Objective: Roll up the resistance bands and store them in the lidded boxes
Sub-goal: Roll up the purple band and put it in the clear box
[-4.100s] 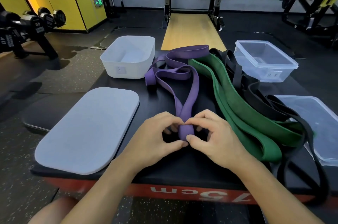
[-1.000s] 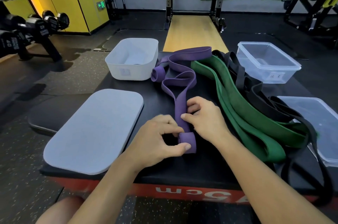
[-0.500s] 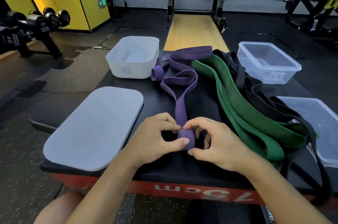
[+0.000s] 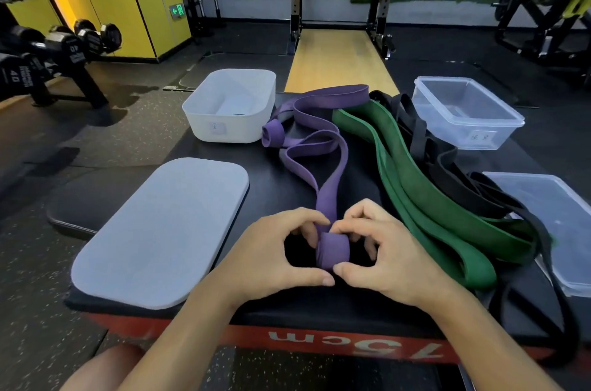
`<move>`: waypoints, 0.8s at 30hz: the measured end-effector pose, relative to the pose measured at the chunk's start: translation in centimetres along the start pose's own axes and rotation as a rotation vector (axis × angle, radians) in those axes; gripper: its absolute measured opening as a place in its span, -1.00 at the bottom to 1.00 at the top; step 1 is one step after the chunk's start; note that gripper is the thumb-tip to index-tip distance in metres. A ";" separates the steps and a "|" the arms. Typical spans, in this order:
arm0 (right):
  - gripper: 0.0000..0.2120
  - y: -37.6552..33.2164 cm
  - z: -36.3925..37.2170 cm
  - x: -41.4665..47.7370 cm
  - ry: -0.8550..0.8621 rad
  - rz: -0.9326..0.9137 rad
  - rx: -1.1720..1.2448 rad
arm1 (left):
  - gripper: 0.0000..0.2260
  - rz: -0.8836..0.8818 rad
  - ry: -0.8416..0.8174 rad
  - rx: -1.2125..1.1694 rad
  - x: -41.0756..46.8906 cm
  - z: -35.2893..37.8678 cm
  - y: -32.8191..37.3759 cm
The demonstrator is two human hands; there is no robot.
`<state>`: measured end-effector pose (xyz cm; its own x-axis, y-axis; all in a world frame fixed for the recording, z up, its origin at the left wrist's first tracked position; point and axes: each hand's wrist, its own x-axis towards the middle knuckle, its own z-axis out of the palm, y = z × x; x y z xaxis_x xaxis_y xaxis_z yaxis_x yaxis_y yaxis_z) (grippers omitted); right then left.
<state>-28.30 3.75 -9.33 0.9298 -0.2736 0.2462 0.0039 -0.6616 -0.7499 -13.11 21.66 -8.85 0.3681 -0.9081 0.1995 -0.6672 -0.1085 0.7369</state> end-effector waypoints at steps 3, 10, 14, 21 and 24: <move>-0.56 0.1 0.0 0.0 -0.002 0.000 -0.011 | -0.52 0.063 0.012 -0.017 0.0 0.2 -0.1; -0.59 0.1 0.2 0.1 0.005 0.005 0.005 | -0.60 0.082 0.046 0.013 0.1 0.4 -0.3; -0.57 -0.3 0.4 -0.4 0.018 -0.030 -0.008 | -0.68 0.032 0.081 -0.107 -0.2 0.4 -0.2; -0.51 -0.8 0.1 -0.6 -0.064 -0.062 -0.103 | -0.71 0.007 0.053 -0.131 0.0 0.2 0.0; -0.55 -0.6 0.2 -0.4 -0.030 -0.045 -0.096 | -0.69 0.019 0.111 -0.080 0.2 0.4 -0.6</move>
<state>-28.58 4.38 -9.11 0.9402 -0.2218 0.2586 0.0121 -0.7367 -0.6761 -12.90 21.35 -9.47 0.4282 -0.8591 0.2803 -0.6225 -0.0555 0.7806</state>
